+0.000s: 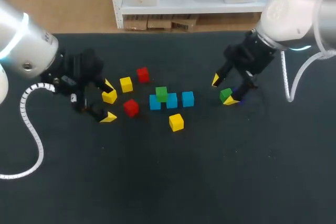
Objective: Place the blue cubes, place green cubes on the blue cubes, place the yellow cubes on the green cubes, then place the red cubes on the yellow cubes, and place purple cube on the red cubes.
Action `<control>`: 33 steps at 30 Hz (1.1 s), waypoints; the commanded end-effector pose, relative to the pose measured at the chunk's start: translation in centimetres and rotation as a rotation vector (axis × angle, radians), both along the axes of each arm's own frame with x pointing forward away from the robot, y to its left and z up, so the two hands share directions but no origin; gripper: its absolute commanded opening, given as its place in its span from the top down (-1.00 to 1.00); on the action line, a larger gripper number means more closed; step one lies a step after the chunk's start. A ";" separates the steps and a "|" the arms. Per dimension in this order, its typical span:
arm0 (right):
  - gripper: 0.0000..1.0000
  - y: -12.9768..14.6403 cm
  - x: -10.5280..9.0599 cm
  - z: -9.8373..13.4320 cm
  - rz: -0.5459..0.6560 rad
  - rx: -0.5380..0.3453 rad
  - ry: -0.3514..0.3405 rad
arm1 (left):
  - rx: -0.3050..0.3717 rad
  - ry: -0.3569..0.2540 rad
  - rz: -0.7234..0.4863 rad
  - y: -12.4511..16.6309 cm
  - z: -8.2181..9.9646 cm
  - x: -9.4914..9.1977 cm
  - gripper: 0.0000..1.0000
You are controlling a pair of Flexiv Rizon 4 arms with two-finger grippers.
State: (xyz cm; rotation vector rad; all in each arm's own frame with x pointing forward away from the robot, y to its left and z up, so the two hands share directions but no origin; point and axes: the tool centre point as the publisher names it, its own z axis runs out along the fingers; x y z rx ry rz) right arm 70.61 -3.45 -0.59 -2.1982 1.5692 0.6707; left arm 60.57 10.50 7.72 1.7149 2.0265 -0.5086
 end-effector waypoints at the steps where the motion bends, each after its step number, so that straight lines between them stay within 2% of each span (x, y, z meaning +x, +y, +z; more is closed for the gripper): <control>1: 0.13 0.1 0.0 0.0 0.003 -0.003 -0.003 | -0.007 -0.004 -0.003 0.2 -0.1 0.0 -1.00; 3: 0.36 0.2 0.0 -0.1 0.004 -0.006 -0.006 | -0.007 -0.004 -0.003 0.2 -0.1 0.0 -1.00; 6: 0.96 0.2 0.2 0.0 0.004 -0.008 -0.011 | -0.007 -0.004 -0.003 0.2 -0.1 0.0 -1.00; 7: 1.00 0.2 0.2 0.0 0.005 -0.008 -0.013 | -0.007 -0.004 -0.003 0.2 -0.1 0.0 -1.00; 13: 1.00 0.9 0.0 0.3 0.014 -0.002 -0.019 | -0.007 -0.004 -0.003 0.2 -0.1 0.0 -1.00; 24: 1.00 2.6 -1.5 0.1 0.053 -0.006 -0.002 | -0.007 -0.004 -0.003 0.2 -0.1 0.0 -1.00; 25: 0.73 2.7 -1.6 0.0 0.056 -0.009 0.002 | -0.007 -0.004 -0.003 0.2 -0.1 0.0 -1.00; 26: 0.25 2.7 -1.6 0.0 0.058 -0.010 0.005 | -0.007 -0.004 -0.003 0.2 -0.1 0.0 -1.00; 27: -0.58 2.7 -1.7 0.0 0.059 -0.012 0.008 | -0.007 -0.004 -0.003 0.2 -0.1 0.0 -1.00; 28: -1.00 2.7 -1.7 0.0 0.059 -0.013 0.010 | -0.007 -0.004 -0.003 0.2 -0.1 0.0 -1.00; 33: -1.00 1.9 -1.4 0.0 0.041 -0.025 0.013 | -0.007 -0.004 -0.003 0.2 -0.1 0.0 -1.00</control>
